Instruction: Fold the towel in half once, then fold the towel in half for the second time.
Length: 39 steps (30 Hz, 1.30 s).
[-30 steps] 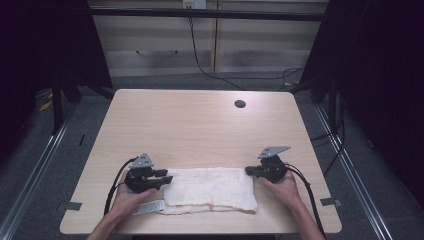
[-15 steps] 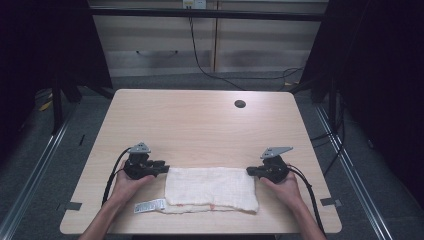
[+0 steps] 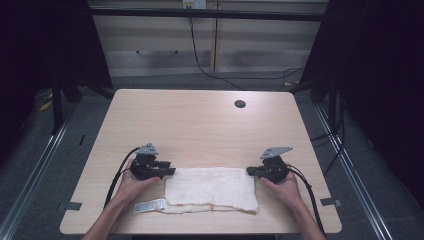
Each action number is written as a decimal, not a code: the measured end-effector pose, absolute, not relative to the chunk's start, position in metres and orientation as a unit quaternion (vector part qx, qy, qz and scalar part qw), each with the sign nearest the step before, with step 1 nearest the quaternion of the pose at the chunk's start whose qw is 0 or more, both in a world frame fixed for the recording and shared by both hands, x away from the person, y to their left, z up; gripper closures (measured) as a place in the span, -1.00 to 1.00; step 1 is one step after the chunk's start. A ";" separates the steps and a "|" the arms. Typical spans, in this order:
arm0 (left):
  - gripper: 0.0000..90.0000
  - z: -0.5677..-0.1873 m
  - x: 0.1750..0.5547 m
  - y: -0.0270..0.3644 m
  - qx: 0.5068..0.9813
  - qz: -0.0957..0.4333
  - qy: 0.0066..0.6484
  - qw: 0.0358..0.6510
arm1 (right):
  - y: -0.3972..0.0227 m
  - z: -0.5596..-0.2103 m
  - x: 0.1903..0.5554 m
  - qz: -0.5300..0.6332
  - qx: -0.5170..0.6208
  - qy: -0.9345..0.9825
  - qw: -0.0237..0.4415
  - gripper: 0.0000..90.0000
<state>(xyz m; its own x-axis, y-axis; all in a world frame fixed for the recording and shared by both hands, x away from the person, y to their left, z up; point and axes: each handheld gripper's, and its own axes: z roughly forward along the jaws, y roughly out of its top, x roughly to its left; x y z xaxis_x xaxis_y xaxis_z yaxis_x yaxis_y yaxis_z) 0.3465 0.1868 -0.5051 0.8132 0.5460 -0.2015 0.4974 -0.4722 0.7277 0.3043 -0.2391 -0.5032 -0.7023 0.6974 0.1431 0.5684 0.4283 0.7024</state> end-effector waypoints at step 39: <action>0.92 -0.492 0.350 0.193 0.828 0.019 0.324 0.457 | -0.236 -0.456 0.292 0.475 0.343 0.804 0.099 0.97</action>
